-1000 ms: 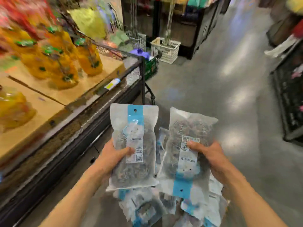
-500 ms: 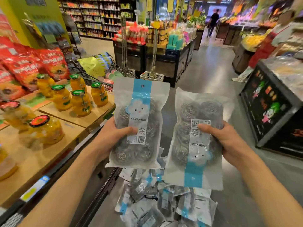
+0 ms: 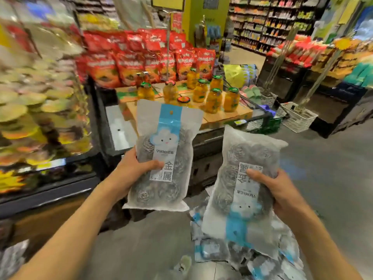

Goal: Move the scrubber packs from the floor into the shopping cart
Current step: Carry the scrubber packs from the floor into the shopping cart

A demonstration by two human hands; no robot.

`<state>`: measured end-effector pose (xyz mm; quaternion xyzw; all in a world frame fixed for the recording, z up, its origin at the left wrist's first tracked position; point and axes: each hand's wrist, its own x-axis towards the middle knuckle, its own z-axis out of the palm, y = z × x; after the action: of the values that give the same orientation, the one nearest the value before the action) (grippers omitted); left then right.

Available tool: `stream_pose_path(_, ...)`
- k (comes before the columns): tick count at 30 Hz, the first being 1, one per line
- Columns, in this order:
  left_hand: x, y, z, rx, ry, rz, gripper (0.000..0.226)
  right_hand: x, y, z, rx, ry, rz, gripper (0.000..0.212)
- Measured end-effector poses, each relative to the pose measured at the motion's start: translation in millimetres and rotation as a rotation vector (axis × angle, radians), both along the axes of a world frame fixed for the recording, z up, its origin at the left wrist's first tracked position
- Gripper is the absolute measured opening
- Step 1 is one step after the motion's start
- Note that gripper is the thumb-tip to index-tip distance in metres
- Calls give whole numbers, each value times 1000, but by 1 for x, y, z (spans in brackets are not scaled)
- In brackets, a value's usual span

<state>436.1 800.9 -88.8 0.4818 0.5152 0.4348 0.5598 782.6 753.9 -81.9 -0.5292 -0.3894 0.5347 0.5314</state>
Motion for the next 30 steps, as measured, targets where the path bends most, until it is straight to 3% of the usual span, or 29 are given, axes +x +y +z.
stream_pose_path(5,-130,-127,-2,-9,10,301,47,-130,-10,-4,-6,-57,285,46)
stream_pose_path(10,-253,-252,-9,17,42,622,89,-260,-43,-1,-19,-130,510,39)
stream_pose_path(13,-319,-317,-20,4,26,770,74,-339,-68,0,22,-191,616,48)
stream_pose_path(19,-447,-431,-39,-29,-55,897,98,-511,-126,-16,36,-266,803,46)
stream_pose_path(23,-521,-486,-42,-82,-10,934,105,-608,-161,-26,21,-325,870,42)
stream_pose_path(25,-553,-498,-44,-107,22,937,94,-645,-167,-30,34,-384,880,44)
stream_pose_path(28,-598,-498,-51,-137,63,912,61,-693,-163,-38,65,-446,886,48)
stream_pose_path(30,-628,-489,-56,-165,115,879,54,-721,-154,-46,78,-512,901,52)
